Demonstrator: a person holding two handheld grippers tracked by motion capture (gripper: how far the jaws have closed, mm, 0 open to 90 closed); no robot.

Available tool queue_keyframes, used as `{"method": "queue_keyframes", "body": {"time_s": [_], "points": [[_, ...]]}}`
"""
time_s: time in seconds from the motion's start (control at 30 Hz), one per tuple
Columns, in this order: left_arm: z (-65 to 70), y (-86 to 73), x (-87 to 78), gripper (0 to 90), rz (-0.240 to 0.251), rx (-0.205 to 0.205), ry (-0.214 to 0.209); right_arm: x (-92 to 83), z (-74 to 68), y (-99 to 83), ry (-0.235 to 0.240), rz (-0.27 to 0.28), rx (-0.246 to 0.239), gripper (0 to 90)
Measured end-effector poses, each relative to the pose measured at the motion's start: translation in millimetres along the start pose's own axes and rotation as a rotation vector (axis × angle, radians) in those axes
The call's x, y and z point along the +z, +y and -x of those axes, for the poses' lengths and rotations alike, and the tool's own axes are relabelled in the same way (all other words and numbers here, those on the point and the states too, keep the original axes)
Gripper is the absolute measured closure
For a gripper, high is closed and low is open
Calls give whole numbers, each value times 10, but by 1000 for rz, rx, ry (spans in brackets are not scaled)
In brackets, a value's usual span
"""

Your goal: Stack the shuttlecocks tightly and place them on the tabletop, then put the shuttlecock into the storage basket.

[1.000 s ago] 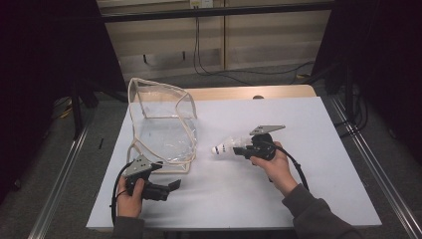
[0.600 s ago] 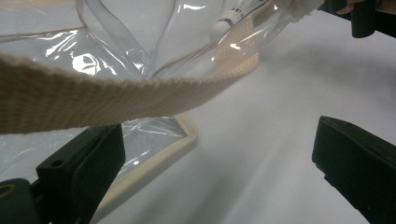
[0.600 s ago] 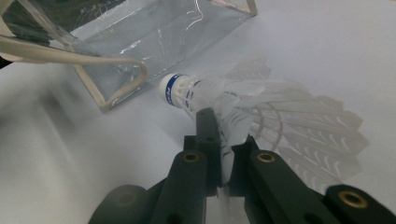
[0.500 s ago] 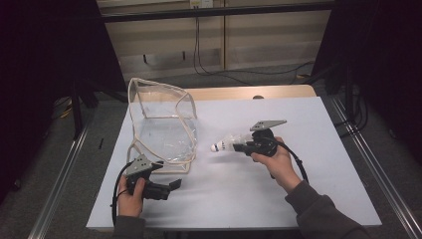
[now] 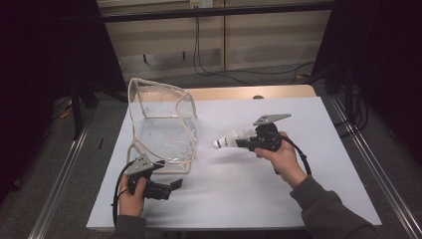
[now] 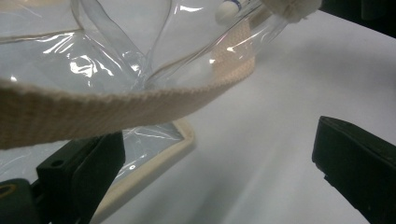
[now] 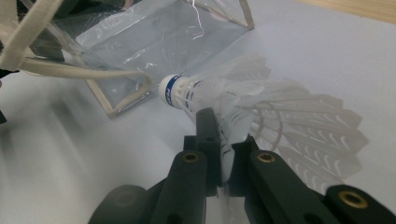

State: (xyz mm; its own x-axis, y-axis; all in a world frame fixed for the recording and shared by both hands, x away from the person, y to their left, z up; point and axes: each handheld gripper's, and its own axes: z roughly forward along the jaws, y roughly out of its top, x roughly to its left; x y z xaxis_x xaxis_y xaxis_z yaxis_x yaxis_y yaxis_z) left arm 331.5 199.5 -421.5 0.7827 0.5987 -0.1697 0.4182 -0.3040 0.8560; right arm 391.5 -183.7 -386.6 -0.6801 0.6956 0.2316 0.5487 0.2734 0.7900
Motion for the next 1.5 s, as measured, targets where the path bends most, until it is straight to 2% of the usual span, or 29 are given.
{"method": "queue_keyframes", "body": {"time_s": [0.2, 0.4, 0.67, 1.3, 1.5], "points": [[-1, 1, -1, 28, -3, 2, -2, -72, -31, 104, -4, -3, -22, 879], [0, 4, -4, 28, 1, 0, -4, -72, -57, 188, 4, -8, -25, 879], [4, -1, -3, 28, -2, 1, -4, -107, -114, 307, 5, -11, -53, 879], [3, -8, 0, 28, -2, -6, -3, -149, -151, 557, 25, 7, -48, 880], [-12, -8, -21, 28, 1, -8, 0, -148, -194, 631, 28, 6, -59, 880]]}}
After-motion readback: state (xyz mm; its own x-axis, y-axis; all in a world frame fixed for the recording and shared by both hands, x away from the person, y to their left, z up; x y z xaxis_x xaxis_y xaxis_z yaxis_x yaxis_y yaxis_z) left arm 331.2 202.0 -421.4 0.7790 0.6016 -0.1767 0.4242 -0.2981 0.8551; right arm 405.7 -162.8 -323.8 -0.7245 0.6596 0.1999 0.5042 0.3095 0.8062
